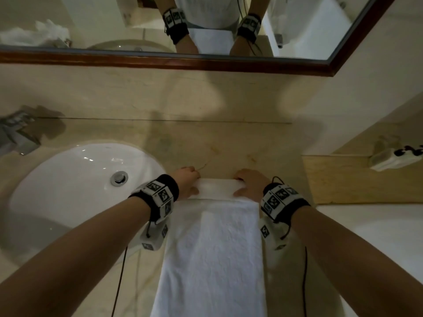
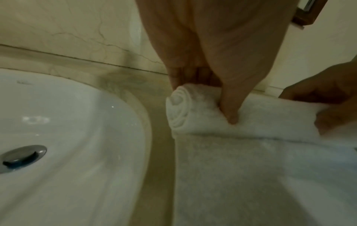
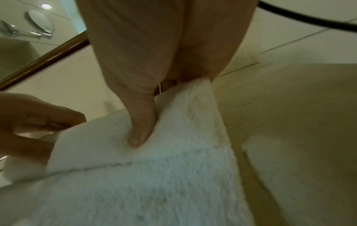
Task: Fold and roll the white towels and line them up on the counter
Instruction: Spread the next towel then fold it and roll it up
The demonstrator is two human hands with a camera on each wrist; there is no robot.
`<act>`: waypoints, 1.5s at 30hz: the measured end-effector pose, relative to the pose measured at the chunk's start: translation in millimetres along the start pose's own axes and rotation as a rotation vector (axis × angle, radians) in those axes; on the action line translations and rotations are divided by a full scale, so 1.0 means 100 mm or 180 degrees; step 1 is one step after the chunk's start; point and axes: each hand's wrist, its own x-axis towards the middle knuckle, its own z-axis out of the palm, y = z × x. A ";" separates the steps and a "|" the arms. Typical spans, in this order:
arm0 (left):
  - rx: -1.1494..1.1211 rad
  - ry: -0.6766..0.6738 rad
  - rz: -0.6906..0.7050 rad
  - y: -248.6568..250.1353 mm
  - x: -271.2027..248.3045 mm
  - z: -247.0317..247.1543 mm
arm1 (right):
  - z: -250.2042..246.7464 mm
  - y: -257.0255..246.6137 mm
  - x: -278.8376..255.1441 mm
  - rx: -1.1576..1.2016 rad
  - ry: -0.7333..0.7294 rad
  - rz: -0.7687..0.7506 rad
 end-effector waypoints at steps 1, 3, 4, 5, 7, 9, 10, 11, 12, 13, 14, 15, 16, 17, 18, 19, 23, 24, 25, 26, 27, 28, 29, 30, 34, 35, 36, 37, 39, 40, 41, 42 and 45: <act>0.0009 0.0035 0.0042 -0.01 -0.02 0.01 | 0.01 0.01 0.00 0.0013 0.0065 -0.0049; 0.0086 0.0238 0.0121 -0.05 -0.06 0.01 | 0.01 0.04 -0.02 -0.0003 0.0278 -0.0175; 0.0122 0.0404 0.0148 -0.07 -0.07 -0.01 | -0.01 0.05 -0.02 -0.0010 0.0473 -0.0263; 0.0113 0.0614 0.0185 -0.10 -0.07 -0.04 | -0.04 0.05 -0.02 -0.0015 0.0715 -0.0358; 0.0048 0.1152 0.0428 -0.12 -0.09 -0.12 | -0.12 0.05 0.00 -0.0124 0.1117 -0.0486; 0.0344 0.1487 0.0707 -0.12 -0.12 -0.19 | -0.18 0.01 0.01 -0.0418 0.1368 -0.0575; 0.0579 0.1509 0.0761 -0.13 -0.14 -0.19 | -0.18 -0.01 -0.01 -0.0654 0.1407 -0.0609; 0.0805 0.1509 0.0767 -0.13 -0.14 -0.15 | -0.15 -0.02 -0.02 -0.0876 0.1366 -0.0661; 0.0971 0.1505 0.0761 -0.12 -0.14 -0.09 | -0.09 -0.03 -0.04 -0.1068 0.1288 -0.0713; 0.1105 0.1526 0.0811 -0.10 -0.14 -0.02 | 0.00 -0.03 -0.04 -0.1224 0.1234 -0.0778; 0.1182 0.1591 0.0890 -0.09 -0.13 0.05 | 0.10 -0.02 -0.04 -0.1299 0.1212 -0.0830; 0.1209 0.1689 0.0953 -0.10 -0.11 0.12 | 0.18 0.00 -0.03 -0.1288 0.1164 -0.0856; 0.1206 0.1767 0.0976 -0.10 -0.10 0.16 | 0.21 0.00 -0.03 -0.1238 0.1070 -0.0845; 0.1205 0.1827 0.0990 -0.10 -0.08 0.17 | 0.23 0.00 -0.02 -0.1203 0.0983 -0.0810; 0.1241 0.1895 0.1013 -0.09 -0.08 0.17 | 0.26 0.01 -0.01 -0.1210 0.0963 -0.0782; 0.1314 0.2012 0.1063 -0.08 -0.07 0.17 | 0.28 0.00 -0.01 -0.1224 0.0969 -0.0769; 0.1437 0.1986 0.1107 -0.05 -0.10 0.23 | 0.37 0.02 -0.08 -0.1181 0.1141 -0.0831; 0.1436 0.1903 0.1130 -0.05 -0.12 0.24 | 0.35 0.02 -0.12 -0.0977 0.1203 -0.0882; 0.1393 0.1787 0.1140 -0.08 -0.14 0.22 | 0.33 0.04 -0.12 -0.0793 0.1217 -0.0919; 0.1308 0.1666 0.1153 -0.11 -0.17 0.20 | 0.28 0.05 -0.16 -0.0665 0.1245 -0.0968; 0.1198 0.1572 0.1153 -0.16 -0.19 0.18 | 0.22 0.05 -0.17 -0.0638 0.1278 -0.0982; 0.1051 0.1491 0.1179 -0.20 -0.20 0.15 | 0.13 0.05 -0.16 -0.0679 0.1280 -0.1011; 0.0856 0.1438 0.1217 -0.24 -0.19 0.10 | 0.03 0.04 -0.14 -0.0688 0.1195 -0.0959; 0.0573 0.1383 0.1203 -0.26 -0.17 0.04 | -0.06 0.02 -0.13 -0.0544 0.1017 -0.0734; -0.0563 0.0413 0.0223 -0.23 -0.16 -0.19 | -0.12 0.05 0.00 -0.0128 0.0163 -0.0025; -0.0602 0.0188 0.0110 -0.20 -0.14 -0.20 | -0.10 0.05 0.03 -0.0099 0.0134 -0.0041; -0.0545 0.0088 0.0070 -0.18 -0.12 -0.20 | -0.10 0.03 0.04 -0.0172 0.0114 -0.0080; -0.0434 0.0065 0.0043 -0.16 -0.11 -0.19 | -0.09 0.01 0.06 -0.0369 0.0047 -0.0093; -0.0301 0.0032 -0.0046 -0.14 -0.10 -0.16 | -0.07 -0.02 0.06 -0.0808 -0.0001 -0.0141; -0.0265 0.0012 -0.0099 -0.13 -0.10 -0.15 | -0.07 -0.03 0.05 -0.0947 0.0003 -0.0173; -0.0188 0.0006 -0.0114 -0.12 -0.10 -0.15 | -0.06 -0.04 0.04 -0.0996 0.0042 -0.0212; -0.0074 0.0000 -0.0088 -0.11 -0.11 -0.15 | -0.06 -0.05 0.04 -0.0993 0.0107 -0.0260; 0.0272 -0.0051 0.0071 -0.08 -0.13 -0.18 | -0.10 -0.08 0.00 -0.0793 0.0148 -0.0371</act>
